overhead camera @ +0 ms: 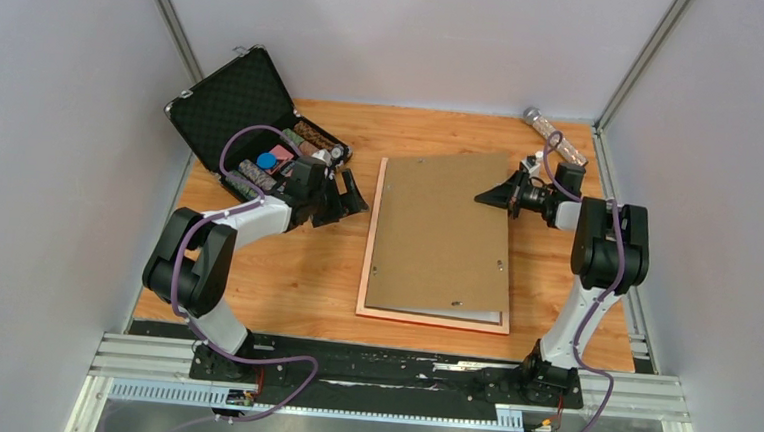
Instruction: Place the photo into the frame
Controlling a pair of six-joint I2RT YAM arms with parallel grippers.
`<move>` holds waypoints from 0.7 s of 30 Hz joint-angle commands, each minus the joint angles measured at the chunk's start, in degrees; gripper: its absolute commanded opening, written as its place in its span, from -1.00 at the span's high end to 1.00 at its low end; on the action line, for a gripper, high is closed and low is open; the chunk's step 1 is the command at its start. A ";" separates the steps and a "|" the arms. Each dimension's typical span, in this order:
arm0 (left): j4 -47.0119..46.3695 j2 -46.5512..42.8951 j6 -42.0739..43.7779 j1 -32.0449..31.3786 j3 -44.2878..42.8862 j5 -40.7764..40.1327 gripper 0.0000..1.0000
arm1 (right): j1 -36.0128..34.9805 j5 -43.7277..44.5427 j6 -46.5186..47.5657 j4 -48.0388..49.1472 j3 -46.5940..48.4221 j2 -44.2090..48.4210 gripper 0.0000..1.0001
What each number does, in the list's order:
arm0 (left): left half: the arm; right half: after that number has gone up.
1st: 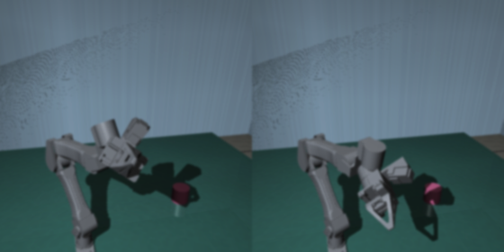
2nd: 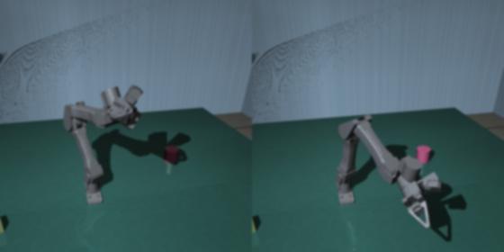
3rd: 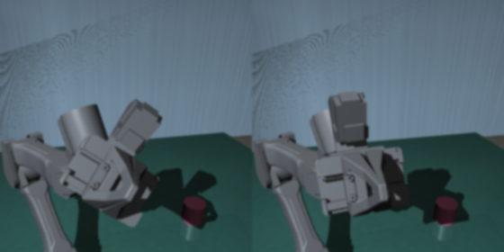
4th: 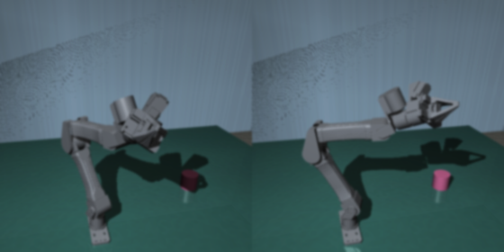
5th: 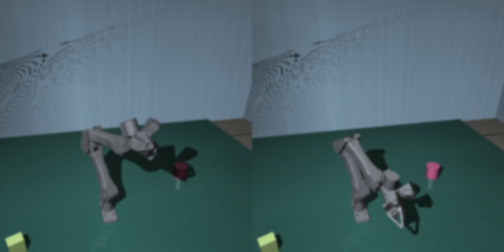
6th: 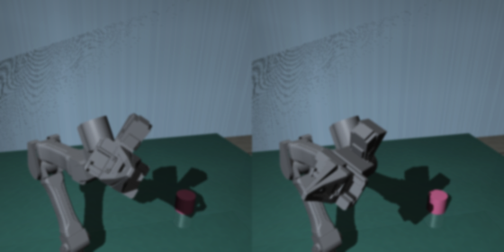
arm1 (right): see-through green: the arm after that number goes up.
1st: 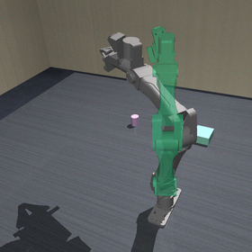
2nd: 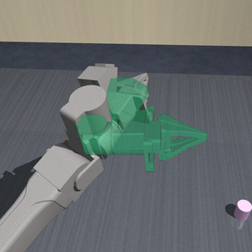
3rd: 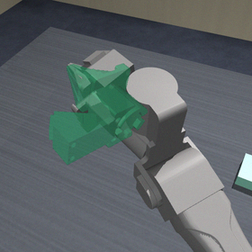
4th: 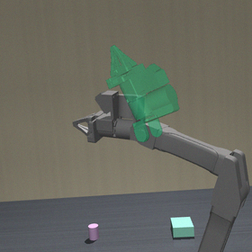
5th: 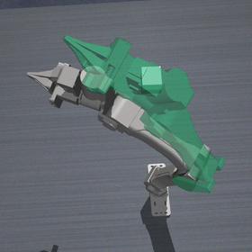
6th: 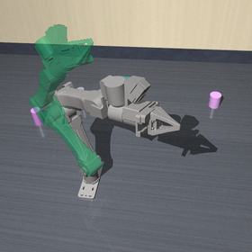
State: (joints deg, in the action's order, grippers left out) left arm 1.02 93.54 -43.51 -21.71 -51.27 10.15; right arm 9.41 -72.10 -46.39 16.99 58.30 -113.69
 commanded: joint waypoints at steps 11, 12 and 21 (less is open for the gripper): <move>-1.81 -1.61 0.62 0.53 0.55 -0.75 -1.00 | -0.36 -3.31 0.50 -0.49 2.61 -1.00 1.00; -1.81 -1.60 0.62 0.53 0.55 -0.75 -1.00 | -0.36 -3.31 0.55 -0.62 2.61 -1.05 1.00; -1.81 -1.78 0.54 0.62 0.55 -0.70 -1.00 | -0.36 -3.14 1.69 -1.76 2.33 -1.25 1.00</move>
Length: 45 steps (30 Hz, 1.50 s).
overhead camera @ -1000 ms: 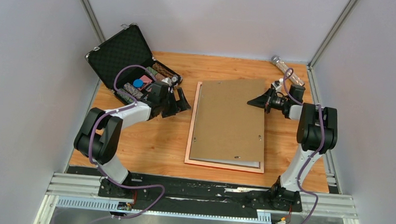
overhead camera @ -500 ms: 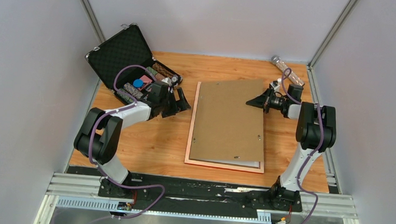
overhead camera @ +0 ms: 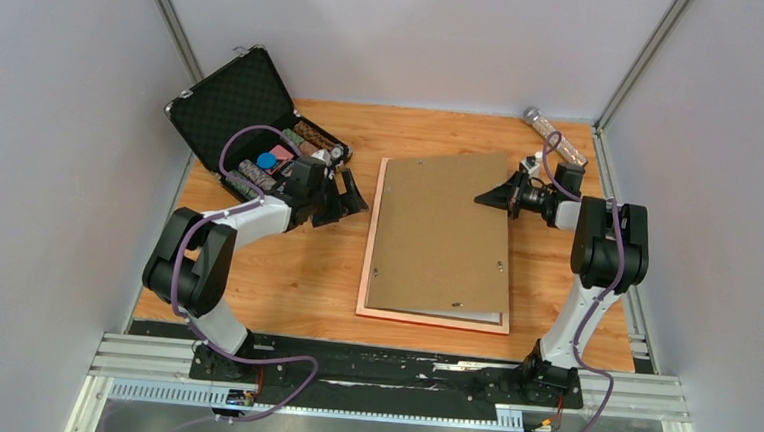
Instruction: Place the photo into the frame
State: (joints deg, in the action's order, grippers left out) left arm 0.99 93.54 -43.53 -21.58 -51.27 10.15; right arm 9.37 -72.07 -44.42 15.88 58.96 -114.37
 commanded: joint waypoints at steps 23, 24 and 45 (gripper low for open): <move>-1.83 -1.52 0.64 0.50 0.60 -1.01 -1.00 | -0.31 -2.71 -4.62 3.30 -1.12 -0.80 1.00; -1.80 -1.52 0.70 0.49 0.57 -0.96 -1.00 | -0.31 -2.74 -4.78 3.36 -1.24 -0.88 1.00; -1.87 -0.72 0.64 0.49 0.51 -0.92 -1.00 | -0.32 -2.19 -4.04 3.63 -0.35 -2.90 1.00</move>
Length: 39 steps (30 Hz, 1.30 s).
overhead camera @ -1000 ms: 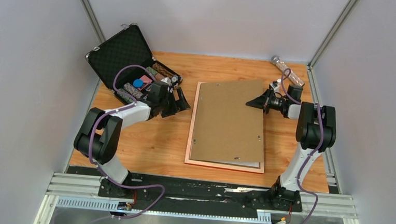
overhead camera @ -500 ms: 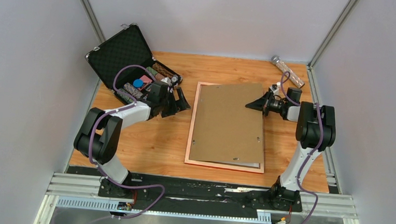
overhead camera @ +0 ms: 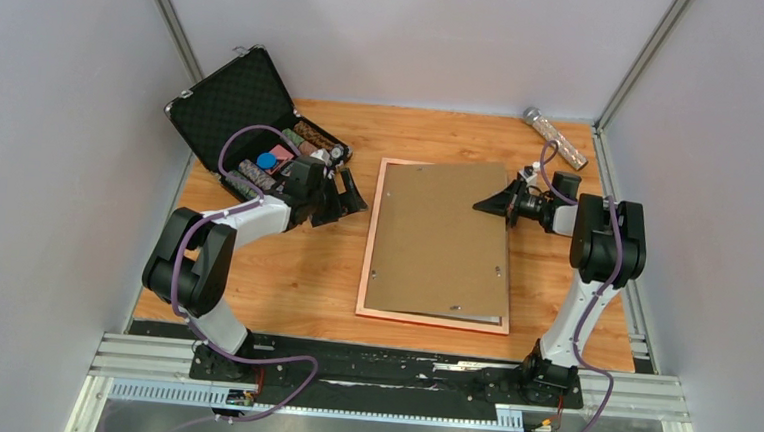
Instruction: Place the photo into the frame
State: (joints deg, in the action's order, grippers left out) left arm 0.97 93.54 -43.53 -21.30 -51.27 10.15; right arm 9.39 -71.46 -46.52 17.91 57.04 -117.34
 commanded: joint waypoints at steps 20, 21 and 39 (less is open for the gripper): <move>-1.94 -0.59 0.55 0.37 0.46 -0.66 -1.00 | -0.66 -2.30 1.71 0.48 2.97 -0.59 1.00; -1.94 -0.57 0.51 0.42 0.46 -0.66 -1.00 | -0.76 -2.28 1.70 0.58 2.91 -0.62 1.00; -2.11 -0.38 0.38 0.38 0.63 -0.49 -1.00 | -1.35 0.34 2.20 2.17 0.23 -0.04 0.76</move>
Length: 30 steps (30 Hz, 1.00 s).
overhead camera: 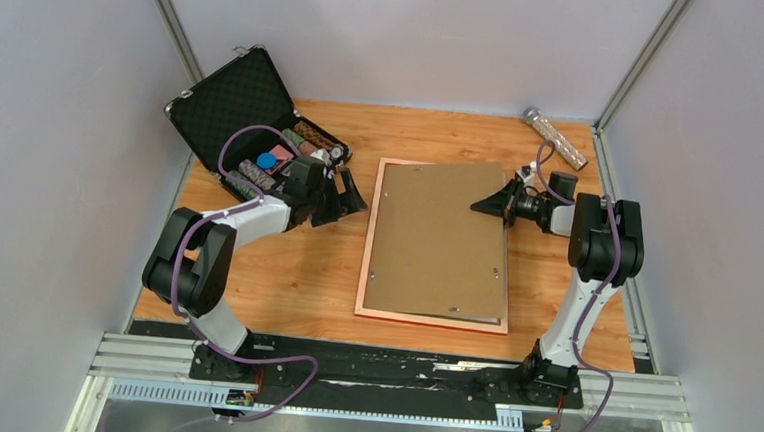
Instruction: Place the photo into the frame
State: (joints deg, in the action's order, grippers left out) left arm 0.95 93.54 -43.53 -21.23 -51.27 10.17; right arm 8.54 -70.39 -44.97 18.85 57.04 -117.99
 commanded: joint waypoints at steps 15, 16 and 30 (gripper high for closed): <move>-2.09 -0.93 0.31 0.32 0.73 -0.35 -1.00 | -0.53 8.49 14.56 -18.42 4.84 6.43 -0.30; -2.09 -1.00 0.34 0.32 0.73 -0.34 -1.00 | -0.55 9.24 15.57 -20.49 5.19 7.04 -0.33; -2.27 -1.61 2.32 0.47 0.54 -1.83 -1.00 | -0.62 17.71 25.01 -35.81 8.92 11.28 -0.51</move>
State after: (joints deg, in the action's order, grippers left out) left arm 0.75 93.54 -42.83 -21.23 -51.27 9.89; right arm 8.01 -55.18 -23.88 -12.21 63.68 -110.21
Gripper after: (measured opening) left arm 0.998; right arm 0.748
